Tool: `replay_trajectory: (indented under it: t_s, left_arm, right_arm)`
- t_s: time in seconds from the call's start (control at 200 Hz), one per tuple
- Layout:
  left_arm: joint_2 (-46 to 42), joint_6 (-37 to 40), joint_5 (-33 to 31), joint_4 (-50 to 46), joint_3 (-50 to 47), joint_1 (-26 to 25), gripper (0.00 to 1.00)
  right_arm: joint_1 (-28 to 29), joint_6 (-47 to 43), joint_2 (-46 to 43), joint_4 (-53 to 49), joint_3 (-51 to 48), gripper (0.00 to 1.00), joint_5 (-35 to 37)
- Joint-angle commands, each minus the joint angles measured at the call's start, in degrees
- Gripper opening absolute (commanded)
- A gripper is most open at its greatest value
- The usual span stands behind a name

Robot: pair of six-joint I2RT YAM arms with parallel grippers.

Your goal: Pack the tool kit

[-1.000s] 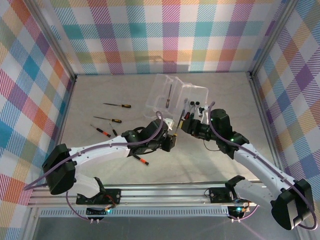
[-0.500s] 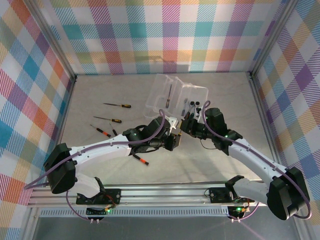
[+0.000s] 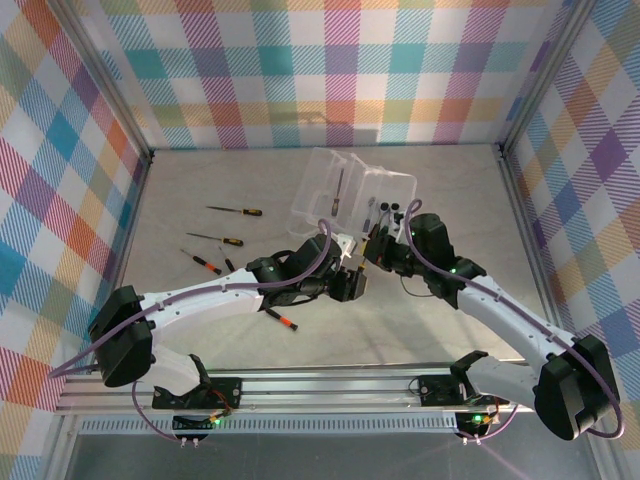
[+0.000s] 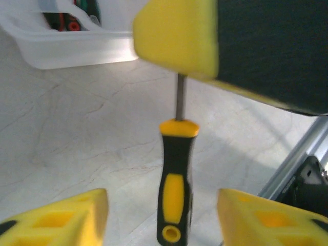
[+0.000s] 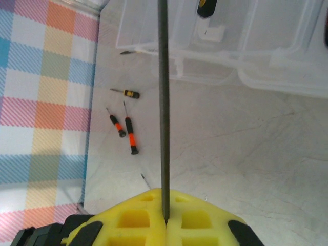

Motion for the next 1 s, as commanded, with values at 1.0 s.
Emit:
replay_trajectory:
  t_s: [1.0]
  left_arm:
    - [-26.52, -25.75, -41.39, -30.91, -11.30, -0.35, 0.94]
  right_arm:
    - [-12.79, -7.97, 58.87, -15.80, 57.19, 0.26, -14.19]
